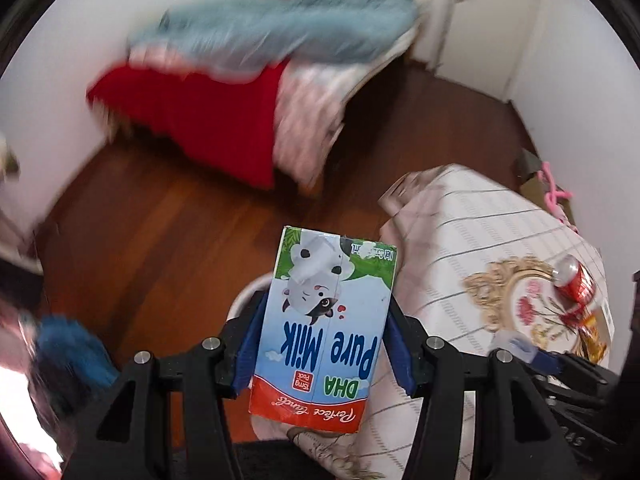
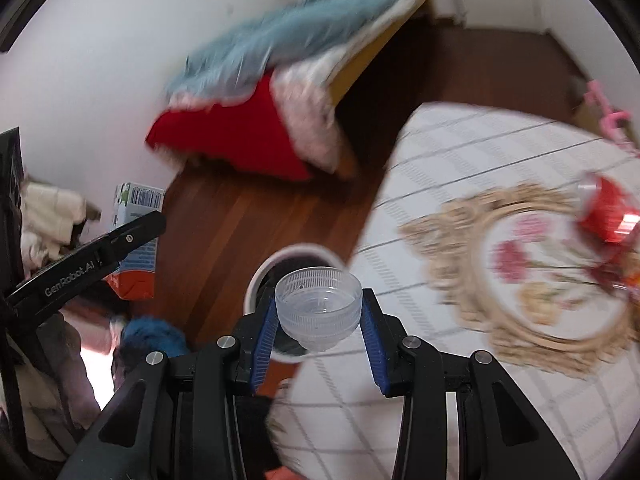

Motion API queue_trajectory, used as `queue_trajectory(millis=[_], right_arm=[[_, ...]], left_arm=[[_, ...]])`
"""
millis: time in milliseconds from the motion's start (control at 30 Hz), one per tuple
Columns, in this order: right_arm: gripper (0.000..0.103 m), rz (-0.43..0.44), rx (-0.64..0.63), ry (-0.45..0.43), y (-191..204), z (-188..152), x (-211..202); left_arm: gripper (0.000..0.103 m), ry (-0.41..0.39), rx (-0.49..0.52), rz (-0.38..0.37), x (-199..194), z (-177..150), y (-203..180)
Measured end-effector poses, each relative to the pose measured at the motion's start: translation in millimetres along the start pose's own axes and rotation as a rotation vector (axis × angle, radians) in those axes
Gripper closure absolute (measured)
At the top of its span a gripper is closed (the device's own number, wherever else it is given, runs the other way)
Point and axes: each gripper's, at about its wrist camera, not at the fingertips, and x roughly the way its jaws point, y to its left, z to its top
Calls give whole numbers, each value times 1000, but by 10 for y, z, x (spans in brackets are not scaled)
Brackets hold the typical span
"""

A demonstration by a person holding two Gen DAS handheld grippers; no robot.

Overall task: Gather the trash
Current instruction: 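Carry both items over the white bin and release them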

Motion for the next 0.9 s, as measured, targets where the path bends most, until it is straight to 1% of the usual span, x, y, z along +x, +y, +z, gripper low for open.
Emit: queue_trajectory(millis=[67,100,133,200,267,333,400,433,467,500,533,567,600,633,700,767,800,833,900], right_arm=[[61,-15,-26,66,134,69,407],[61,-19,-30,90,167,73,548],[61,-24,-36,137,223,109,801],[61,-34,-33,187,245,166,1114],[61,-54,-39,245,307,234,1468],[61,-72,-52,286,364,291,1727],[61,-93,-63,332,419,324,2005],[61,-101,-68,351,435,333,2104],[61,-109,-70,369,435,346,2198],[60,-117,-74,396,439,356,2317],[60,-124,-74,411,438,364,2383],[60,-136,-72,423,435,363,2437],[53,-151,-71,435,452,383,2500],[38,-161,-67,447,456,390,2557],[21,-164,-58,452,459,414,2601],[14,-182,-71,453,490,437,2599],[5,-184,-76,456,503,435,2592],[1,-187,-83,459,523,424,2587],[1,-211,-103,464,574,406,2544]], left_arm=[[51,71,-42,-21,292,-5,212],[51,111,-72,-32,486,-22,335],[51,139,-87,-44,605,-35,413],[51,192,-121,-59,848,-67,573],[51,226,-142,-61,1010,-73,681],[50,256,-160,-62,1174,-78,785],[49,288,-170,-32,1305,-69,884],[49,300,-175,-30,1356,-61,914],[43,308,-186,-29,1404,-61,948],[31,314,-198,-21,1436,-66,996],[24,318,-207,-16,1456,-75,1038],[10,323,-212,-8,1489,-77,1091],[5,322,-217,6,1502,-86,1130],[5,320,-216,20,1475,-98,1173],[5,310,-204,73,1437,-108,1184],[3,288,-194,127,1350,-135,1219],[3,284,-195,142,1327,-144,1245],[3,278,-197,151,1291,-160,1256],[3,270,-197,179,1227,-199,1273]])
